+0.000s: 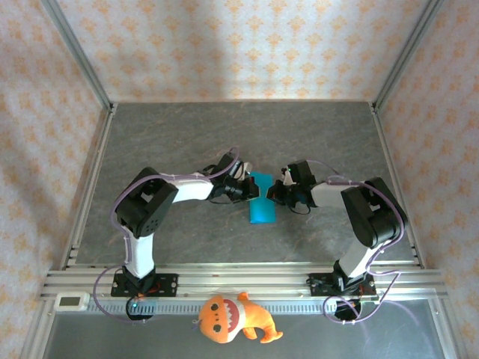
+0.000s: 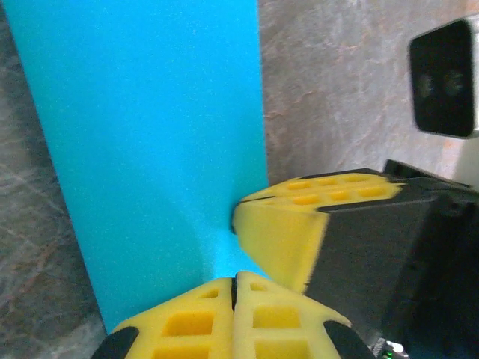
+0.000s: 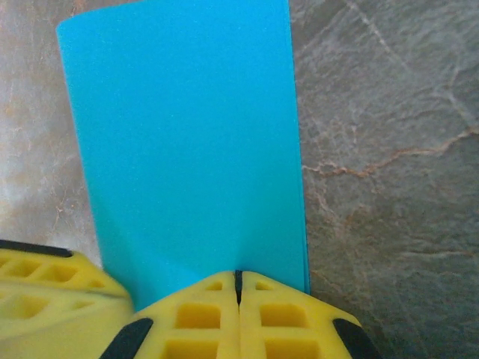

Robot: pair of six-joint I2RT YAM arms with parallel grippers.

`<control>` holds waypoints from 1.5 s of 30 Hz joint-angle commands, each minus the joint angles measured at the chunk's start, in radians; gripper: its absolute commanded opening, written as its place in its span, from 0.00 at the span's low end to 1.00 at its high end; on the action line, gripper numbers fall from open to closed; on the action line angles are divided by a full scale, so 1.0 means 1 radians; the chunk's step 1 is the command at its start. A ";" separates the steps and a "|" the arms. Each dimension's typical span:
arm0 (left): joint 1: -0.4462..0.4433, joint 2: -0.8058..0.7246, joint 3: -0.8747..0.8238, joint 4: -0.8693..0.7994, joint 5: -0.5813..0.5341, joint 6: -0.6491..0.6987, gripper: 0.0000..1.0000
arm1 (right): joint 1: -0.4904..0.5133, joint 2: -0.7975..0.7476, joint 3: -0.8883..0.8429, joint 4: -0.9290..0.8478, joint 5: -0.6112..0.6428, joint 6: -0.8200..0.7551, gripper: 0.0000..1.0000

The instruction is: Fold a paper plane with a square sheet of paper (pick it up from the middle)

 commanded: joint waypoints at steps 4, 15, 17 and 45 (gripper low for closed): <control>0.018 0.051 0.014 -0.116 -0.040 0.092 0.00 | -0.012 0.066 -0.059 -0.135 0.125 -0.005 0.00; 0.038 0.053 -0.007 -0.191 -0.078 0.182 0.00 | -0.010 0.065 -0.075 -0.121 0.132 0.008 0.00; 0.043 0.038 0.017 -0.174 -0.037 0.181 0.00 | -0.011 0.065 -0.073 -0.122 0.133 0.008 0.00; 0.165 0.112 0.142 -0.276 0.064 0.283 0.00 | -0.012 0.053 -0.078 -0.139 0.152 0.001 0.00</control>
